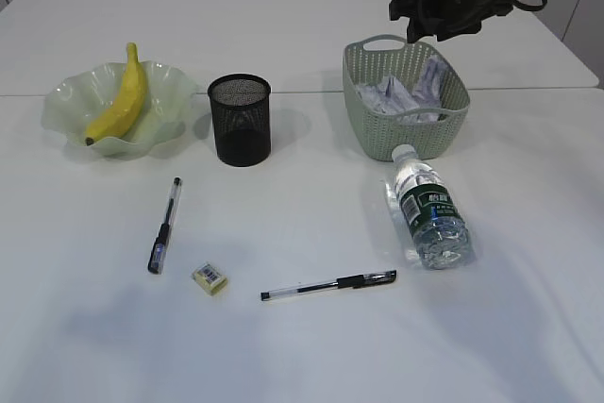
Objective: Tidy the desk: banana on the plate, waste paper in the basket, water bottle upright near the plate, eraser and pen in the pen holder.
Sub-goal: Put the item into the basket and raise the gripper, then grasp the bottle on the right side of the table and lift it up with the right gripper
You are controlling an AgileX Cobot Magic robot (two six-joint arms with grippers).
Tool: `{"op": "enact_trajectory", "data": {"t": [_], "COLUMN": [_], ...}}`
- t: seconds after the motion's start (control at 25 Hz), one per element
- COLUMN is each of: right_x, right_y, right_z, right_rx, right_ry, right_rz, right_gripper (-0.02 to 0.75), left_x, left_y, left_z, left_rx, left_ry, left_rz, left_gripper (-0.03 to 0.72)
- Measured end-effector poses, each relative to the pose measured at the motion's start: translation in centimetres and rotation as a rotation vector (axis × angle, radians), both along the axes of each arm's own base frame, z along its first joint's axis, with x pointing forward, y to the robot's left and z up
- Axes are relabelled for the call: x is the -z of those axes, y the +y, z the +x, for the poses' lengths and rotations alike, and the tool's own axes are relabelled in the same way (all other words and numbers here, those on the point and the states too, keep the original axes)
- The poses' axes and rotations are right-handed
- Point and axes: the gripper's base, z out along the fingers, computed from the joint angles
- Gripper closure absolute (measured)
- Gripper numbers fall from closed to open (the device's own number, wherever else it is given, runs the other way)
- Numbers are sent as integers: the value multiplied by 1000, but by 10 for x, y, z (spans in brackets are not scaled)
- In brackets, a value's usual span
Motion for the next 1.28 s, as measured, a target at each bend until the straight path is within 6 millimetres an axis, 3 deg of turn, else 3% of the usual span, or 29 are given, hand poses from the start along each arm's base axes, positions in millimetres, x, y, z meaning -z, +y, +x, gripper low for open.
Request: {"op": "enact_trajectory", "data": {"t": [0.48, 1.0, 1.28], "right_x": [-3, -67, -84], "right_y": [2, -3, 9], "right_z": [-12, -55, -73], "right_rx": [46, 40, -10], "right_ry": [119, 209, 250], "right_rz": [74, 56, 39], "right_gripper": [369, 369, 369], "left_x": [0, 0, 0], "left_y": [0, 0, 0], "left_z": [0, 0, 0], "left_rx": [1, 1, 1], "left_ry": [0, 0, 0], "left_rz": [-4, -6, -6], "left_gripper": [360, 360, 360]}}
